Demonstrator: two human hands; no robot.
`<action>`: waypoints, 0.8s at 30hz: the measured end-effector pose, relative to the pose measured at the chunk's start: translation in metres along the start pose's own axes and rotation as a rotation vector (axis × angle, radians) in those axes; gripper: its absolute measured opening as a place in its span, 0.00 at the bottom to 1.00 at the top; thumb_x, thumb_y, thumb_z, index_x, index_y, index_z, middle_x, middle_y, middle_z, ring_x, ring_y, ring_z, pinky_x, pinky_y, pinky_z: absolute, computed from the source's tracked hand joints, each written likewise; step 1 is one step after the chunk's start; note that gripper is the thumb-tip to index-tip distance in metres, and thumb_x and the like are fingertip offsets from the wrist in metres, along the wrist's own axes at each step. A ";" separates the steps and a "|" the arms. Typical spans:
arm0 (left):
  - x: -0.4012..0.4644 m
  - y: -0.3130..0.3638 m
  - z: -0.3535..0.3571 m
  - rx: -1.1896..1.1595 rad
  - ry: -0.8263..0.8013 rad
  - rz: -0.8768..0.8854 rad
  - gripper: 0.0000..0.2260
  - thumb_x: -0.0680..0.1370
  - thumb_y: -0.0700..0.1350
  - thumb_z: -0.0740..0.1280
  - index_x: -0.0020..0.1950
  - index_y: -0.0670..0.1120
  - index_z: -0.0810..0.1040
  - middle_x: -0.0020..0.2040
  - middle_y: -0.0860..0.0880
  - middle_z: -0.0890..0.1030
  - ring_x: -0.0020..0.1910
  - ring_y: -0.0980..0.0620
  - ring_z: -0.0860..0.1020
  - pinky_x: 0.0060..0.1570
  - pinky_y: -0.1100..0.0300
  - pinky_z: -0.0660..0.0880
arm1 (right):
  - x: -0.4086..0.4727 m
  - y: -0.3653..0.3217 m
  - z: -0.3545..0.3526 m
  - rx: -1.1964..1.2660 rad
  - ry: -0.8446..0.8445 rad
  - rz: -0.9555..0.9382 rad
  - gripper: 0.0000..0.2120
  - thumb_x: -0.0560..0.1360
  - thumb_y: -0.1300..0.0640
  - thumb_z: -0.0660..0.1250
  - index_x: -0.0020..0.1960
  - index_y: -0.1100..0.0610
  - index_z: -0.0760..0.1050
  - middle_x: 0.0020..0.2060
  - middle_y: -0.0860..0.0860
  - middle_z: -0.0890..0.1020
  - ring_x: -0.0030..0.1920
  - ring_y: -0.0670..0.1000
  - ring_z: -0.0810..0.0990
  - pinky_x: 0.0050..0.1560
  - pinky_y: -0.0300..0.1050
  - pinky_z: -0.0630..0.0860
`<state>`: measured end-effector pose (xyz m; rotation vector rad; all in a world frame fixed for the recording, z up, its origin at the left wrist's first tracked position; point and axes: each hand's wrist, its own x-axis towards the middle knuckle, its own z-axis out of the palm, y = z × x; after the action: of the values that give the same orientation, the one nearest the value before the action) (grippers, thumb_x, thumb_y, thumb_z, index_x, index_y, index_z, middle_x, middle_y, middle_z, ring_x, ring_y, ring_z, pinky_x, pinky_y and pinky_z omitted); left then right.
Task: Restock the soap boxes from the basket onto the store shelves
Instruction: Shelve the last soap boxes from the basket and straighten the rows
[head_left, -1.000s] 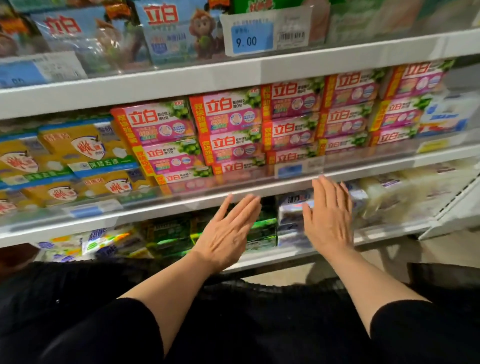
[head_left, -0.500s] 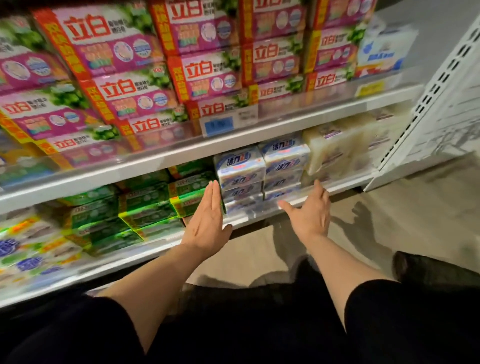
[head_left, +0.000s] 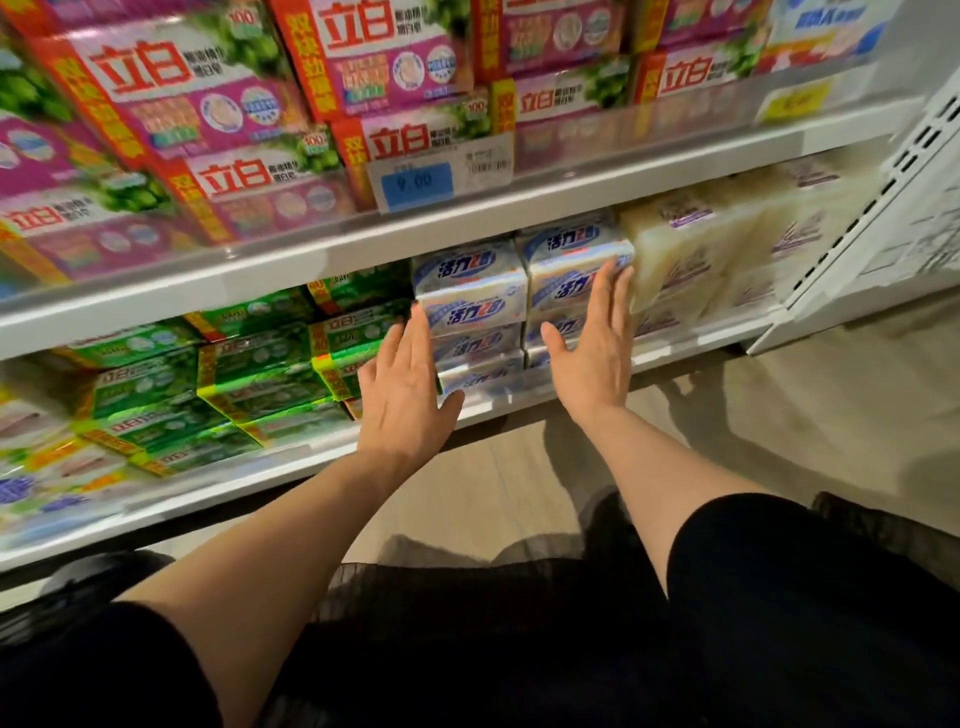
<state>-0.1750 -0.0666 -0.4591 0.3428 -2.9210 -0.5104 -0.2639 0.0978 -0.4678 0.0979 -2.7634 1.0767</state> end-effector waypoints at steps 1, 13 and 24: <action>0.003 -0.001 0.000 0.021 -0.013 -0.019 0.41 0.77 0.50 0.68 0.79 0.44 0.45 0.78 0.47 0.57 0.77 0.45 0.52 0.71 0.45 0.54 | 0.001 0.001 0.002 -0.006 -0.001 -0.004 0.42 0.78 0.51 0.65 0.78 0.50 0.37 0.78 0.51 0.40 0.77 0.56 0.48 0.73 0.49 0.54; -0.010 0.007 0.015 -0.030 0.100 0.013 0.43 0.74 0.45 0.72 0.79 0.44 0.46 0.79 0.47 0.57 0.79 0.50 0.48 0.71 0.46 0.53 | -0.017 0.017 0.014 -0.156 -0.131 -0.163 0.39 0.79 0.53 0.62 0.78 0.52 0.38 0.77 0.53 0.37 0.77 0.55 0.42 0.77 0.51 0.45; -0.015 0.010 0.006 0.062 0.157 0.232 0.42 0.72 0.40 0.73 0.79 0.45 0.52 0.79 0.38 0.51 0.77 0.36 0.50 0.71 0.41 0.58 | -0.026 0.006 0.016 -0.106 -0.070 -0.219 0.41 0.78 0.44 0.62 0.78 0.51 0.38 0.77 0.56 0.38 0.77 0.57 0.44 0.75 0.54 0.49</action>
<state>-0.1640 -0.0519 -0.4630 0.0461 -2.7793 -0.3421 -0.2409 0.0912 -0.4885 0.4202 -2.7834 0.8857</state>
